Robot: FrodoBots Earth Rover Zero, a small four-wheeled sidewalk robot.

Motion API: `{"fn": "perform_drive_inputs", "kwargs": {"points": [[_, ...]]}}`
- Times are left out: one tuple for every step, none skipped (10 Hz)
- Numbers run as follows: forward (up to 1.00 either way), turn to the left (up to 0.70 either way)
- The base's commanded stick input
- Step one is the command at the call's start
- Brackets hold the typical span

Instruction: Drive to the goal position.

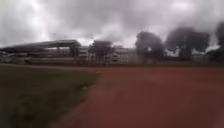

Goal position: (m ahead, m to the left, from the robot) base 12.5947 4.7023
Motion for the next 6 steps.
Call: {"fn": "perform_drive_inputs", "kwargs": {"points": [[0.70, 0.00], [0.70, 0.00], [0.70, 0.00], [0.70, 0.00], [0.70, 0.00], [0.70, 0.00]]}}
